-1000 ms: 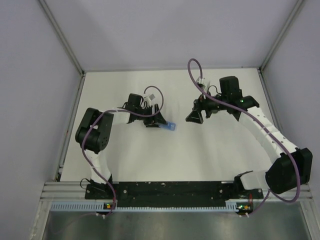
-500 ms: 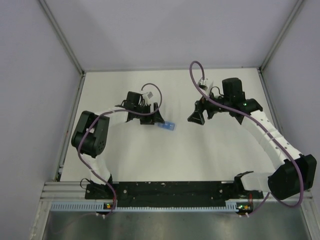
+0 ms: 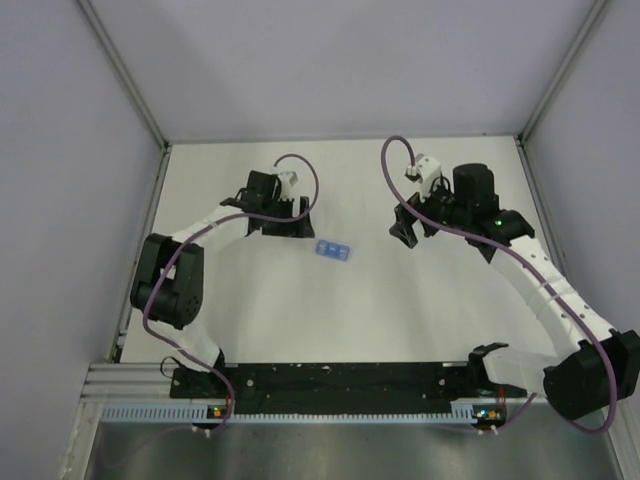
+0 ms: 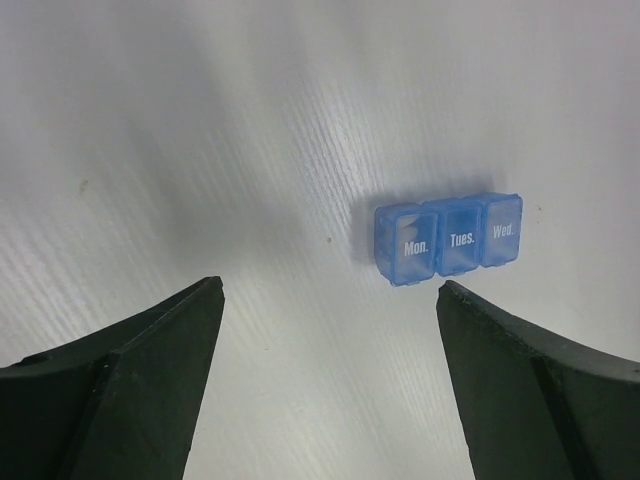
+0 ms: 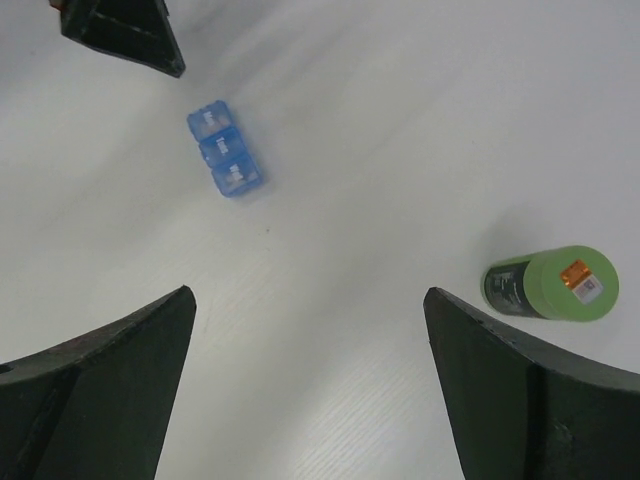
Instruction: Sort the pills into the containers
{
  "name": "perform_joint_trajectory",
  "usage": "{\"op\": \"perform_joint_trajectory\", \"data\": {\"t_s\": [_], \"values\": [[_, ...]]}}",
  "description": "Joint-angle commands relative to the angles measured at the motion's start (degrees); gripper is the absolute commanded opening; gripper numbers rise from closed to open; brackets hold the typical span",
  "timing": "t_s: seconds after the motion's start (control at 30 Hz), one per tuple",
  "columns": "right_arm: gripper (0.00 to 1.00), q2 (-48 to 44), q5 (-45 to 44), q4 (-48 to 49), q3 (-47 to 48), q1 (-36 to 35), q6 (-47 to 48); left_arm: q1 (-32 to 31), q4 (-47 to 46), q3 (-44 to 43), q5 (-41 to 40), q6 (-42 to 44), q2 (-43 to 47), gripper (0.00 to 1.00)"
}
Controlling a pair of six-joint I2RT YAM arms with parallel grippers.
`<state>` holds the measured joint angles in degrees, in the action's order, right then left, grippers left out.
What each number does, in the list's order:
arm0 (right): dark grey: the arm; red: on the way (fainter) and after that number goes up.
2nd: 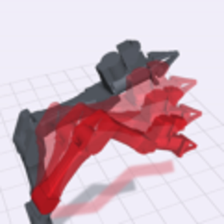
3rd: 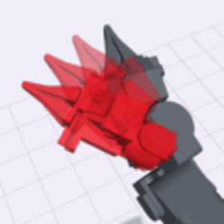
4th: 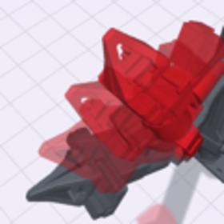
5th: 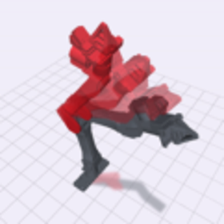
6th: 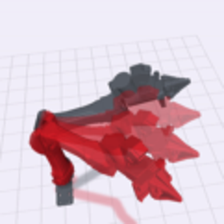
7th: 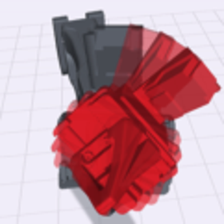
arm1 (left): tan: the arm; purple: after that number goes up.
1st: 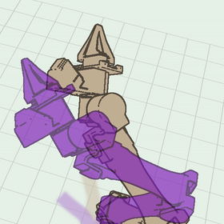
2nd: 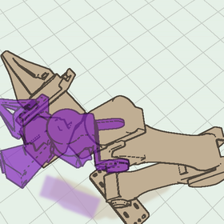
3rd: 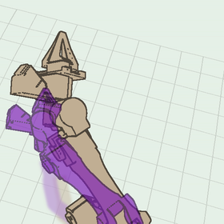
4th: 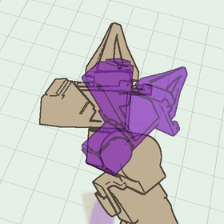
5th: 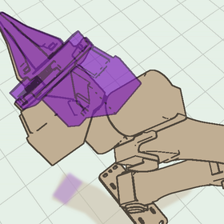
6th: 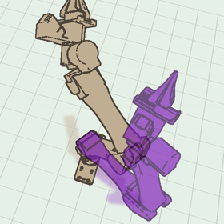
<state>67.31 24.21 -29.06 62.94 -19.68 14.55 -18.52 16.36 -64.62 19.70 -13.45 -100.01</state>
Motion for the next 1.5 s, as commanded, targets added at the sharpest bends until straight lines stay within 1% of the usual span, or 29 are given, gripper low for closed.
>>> {"op": "perform_joint_trajectory", "data": {"t_s": [0.0, 0.07, 0.13, 0.33, 0.5, 0.67, 0.7, 0.8, 1.0, 1.03, 1.17, 1.27, 1.37, 1.47], "values": [[0.98, -2.09, -8.2, 2.86, -2.64, 0.35, 1.1, 0.24, 2.01, -3.32, -6.6, 4.48, 5.96, 0.93], [0.99, -3.06, -11.01, 4.27, -4.04, 0.35, 0.84, 0.33, 2.53, -3.93, -8.1, 5.71, 7.36, 0.95], [0.99, -4.46, -13.56, 5.5, -5.45, 0.35, 0.4, 0.33, 2.71, -4.11, -9.5, 7.29, 8.94, 0.98], [0.99, -10.17, -21.03, 10.24, -10.9, 0.7, -2.85, 0.42, 2.28, -4.73, -15.65, 10.9, 14.83, 0.99], [0.99, -12.81, -27.19, 14.37, -14.86, 0.96, -5.66, 0.59, 0.25, -2.89, -19.08, 11.7, 21.77, 0.99], [0.99, -12.64, -28.34, 15.52, -15.65, 1.05, -6.99, 0.77, -0.71, 1.07, -19.18, 11.87, 29.24, 0.99], [0.99, -12.55, -28.77, 15.96, -15.83, 1.05, -7.25, 0.86, -0.72, 1.95, -20.92, 12.13, 30.73, 0.99], [0.99, -12.64, -28.95, 16.58, -16.0, 1.05, -7.78, 0.86, -0.54, 4.41, -21.37, 12.84, 34.43, 0.99], [0.99, -13.25, -28.78, 16.4, -16.53, 1.05, -7.87, 0.86, 0.25, 7.93, -21.73, 12.93, 40.06, 0.99], [0.99, -13.52, -28.95, 16.4, -16.7, 1.05, -7.78, 0.86, 0.16, 8.54, -21.55, 14.4, 40.94, 0.99], [0.99, -14.57, -30.09, 16.32, -17.5, 1.05, -7.6, 0.86, -0.01, 10.12, -21.11, 14.95, 43.75, 0.99], [0.99, -15.1, -30.1, 16.14, -17.94, 1.14, -7.25, 0.86, -0.8, 11.27, -20.32, 13.63, 45.51, 0.99], [0.99, -15.63, -29.31, 15.79, -18.46, 1.14, -6.99, 0.94, -3.35, 12.5, -19.97, 9.25, 46.65, 0.99], [0.99, -15.28, -28.87, 15.7, -18.73, 1.05, -7.08, 0.86, -4.93, 13.2, -21.54, 6.52, 46.75, 0.99]]}}
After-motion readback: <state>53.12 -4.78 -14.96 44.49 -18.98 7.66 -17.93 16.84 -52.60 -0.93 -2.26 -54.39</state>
